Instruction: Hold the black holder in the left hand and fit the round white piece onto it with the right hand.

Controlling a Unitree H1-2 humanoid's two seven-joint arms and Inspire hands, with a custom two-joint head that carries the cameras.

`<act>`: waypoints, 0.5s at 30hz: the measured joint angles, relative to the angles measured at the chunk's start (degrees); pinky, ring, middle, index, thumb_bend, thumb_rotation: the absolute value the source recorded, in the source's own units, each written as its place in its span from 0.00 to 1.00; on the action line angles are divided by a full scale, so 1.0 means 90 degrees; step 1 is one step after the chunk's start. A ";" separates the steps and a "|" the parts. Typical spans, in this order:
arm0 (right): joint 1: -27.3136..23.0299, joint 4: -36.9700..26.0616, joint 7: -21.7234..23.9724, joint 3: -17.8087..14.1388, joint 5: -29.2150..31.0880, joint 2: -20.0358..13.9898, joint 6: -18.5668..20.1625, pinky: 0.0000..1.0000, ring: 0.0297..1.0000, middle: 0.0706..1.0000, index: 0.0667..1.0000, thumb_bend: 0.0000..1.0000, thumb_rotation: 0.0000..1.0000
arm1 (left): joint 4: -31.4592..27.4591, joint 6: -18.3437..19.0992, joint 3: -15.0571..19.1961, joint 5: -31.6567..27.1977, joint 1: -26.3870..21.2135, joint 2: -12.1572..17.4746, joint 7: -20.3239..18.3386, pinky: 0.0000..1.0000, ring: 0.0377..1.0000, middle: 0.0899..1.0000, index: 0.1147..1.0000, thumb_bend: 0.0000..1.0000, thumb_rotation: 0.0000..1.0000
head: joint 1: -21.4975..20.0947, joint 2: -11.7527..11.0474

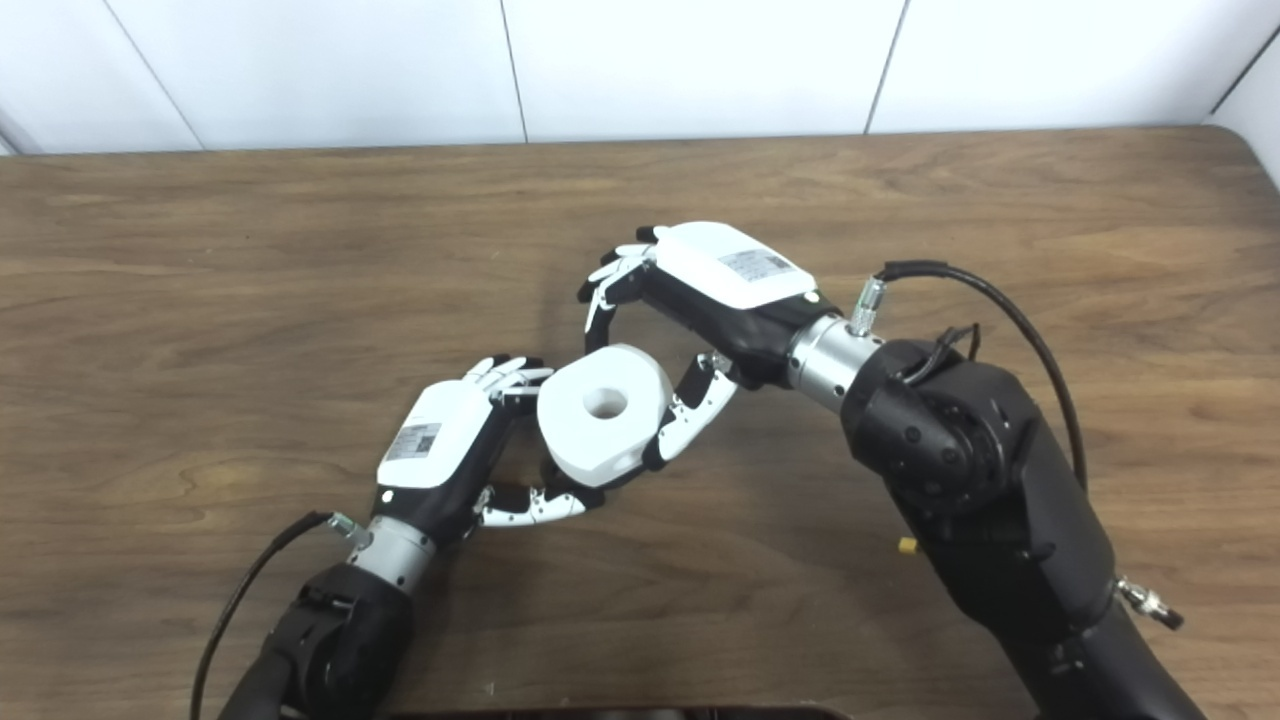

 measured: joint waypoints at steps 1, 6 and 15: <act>0.0001 0.0000 0.0000 0.0005 -0.0002 0.0000 0.0000 1.00 0.90 0.80 0.45 0.52 0.14 | 0.0000 0.0008 -0.0005 0.0001 -0.0002 -0.0004 -0.0001 0.96 0.89 0.80 0.42 0.52 0.06 | 0.0000 0.0010; 0.0001 0.0001 0.0002 0.0052 -0.0001 0.0001 0.0000 1.00 0.91 0.80 0.45 0.52 0.14 | 0.0000 0.0016 -0.0031 0.0002 -0.0029 -0.0010 -0.0002 0.95 0.88 0.79 0.42 0.52 0.06 | 0.0029 0.0029; 0.0006 0.0019 0.0002 0.0058 -0.0014 -0.0011 -0.0056 1.00 0.90 0.80 0.45 0.52 0.14 | 0.0000 0.0020 -0.0037 0.0002 -0.0034 -0.0015 -0.0003 0.95 0.89 0.79 0.42 0.52 0.06 | 0.0010 0.0039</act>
